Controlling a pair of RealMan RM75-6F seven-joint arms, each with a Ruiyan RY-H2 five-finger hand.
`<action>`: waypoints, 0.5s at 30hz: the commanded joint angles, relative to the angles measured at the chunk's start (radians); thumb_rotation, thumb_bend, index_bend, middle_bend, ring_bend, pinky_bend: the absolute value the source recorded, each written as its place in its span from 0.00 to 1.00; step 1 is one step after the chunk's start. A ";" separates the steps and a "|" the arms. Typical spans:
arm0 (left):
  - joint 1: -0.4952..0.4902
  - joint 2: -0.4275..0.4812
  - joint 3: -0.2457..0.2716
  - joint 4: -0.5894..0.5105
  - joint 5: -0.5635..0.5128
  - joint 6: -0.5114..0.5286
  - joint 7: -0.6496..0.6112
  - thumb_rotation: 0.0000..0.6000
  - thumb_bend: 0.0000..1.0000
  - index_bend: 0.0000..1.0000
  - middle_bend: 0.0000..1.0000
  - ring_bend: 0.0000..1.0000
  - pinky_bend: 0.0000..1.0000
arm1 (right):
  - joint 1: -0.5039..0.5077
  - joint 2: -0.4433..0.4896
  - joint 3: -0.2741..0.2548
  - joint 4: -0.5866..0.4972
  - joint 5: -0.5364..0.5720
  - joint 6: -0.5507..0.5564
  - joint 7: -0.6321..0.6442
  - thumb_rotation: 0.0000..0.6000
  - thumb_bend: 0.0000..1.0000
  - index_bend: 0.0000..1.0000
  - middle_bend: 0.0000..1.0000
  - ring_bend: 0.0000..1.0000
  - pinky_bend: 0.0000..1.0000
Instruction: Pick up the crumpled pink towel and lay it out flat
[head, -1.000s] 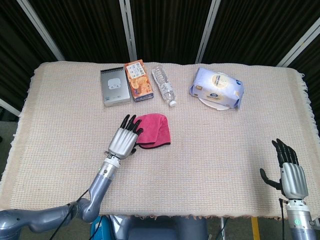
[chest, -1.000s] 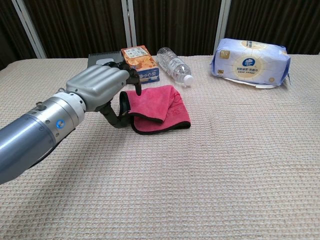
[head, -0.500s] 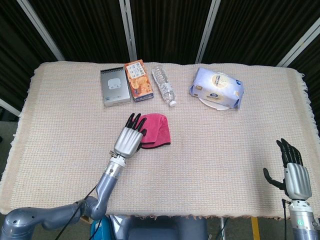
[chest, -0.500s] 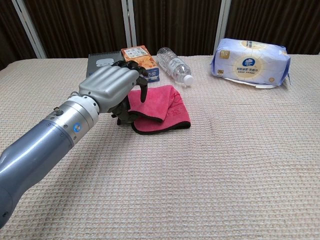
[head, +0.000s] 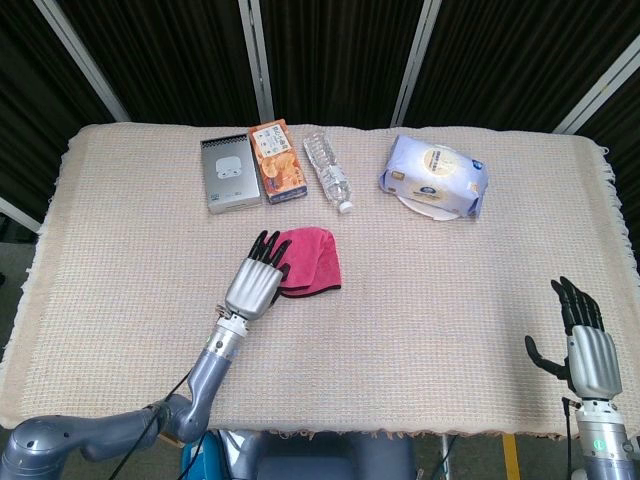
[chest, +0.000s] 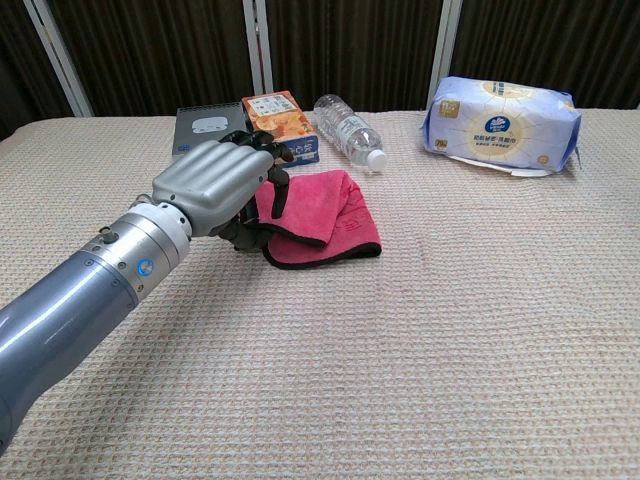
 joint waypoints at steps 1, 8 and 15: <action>-0.001 0.001 0.000 0.000 0.001 0.005 -0.002 1.00 0.43 0.54 0.12 0.00 0.00 | 0.000 0.001 0.000 -0.001 0.000 0.000 0.001 1.00 0.35 0.00 0.00 0.00 0.00; 0.002 0.013 0.005 -0.013 0.008 0.017 -0.006 1.00 0.45 0.56 0.12 0.00 0.00 | -0.002 0.003 -0.001 -0.003 -0.002 0.002 0.003 1.00 0.35 0.00 0.00 0.00 0.00; 0.004 0.041 -0.001 -0.045 0.007 0.025 -0.016 1.00 0.45 0.56 0.12 0.00 0.00 | -0.001 0.004 -0.001 -0.005 0.003 -0.004 0.002 1.00 0.35 0.00 0.00 0.00 0.00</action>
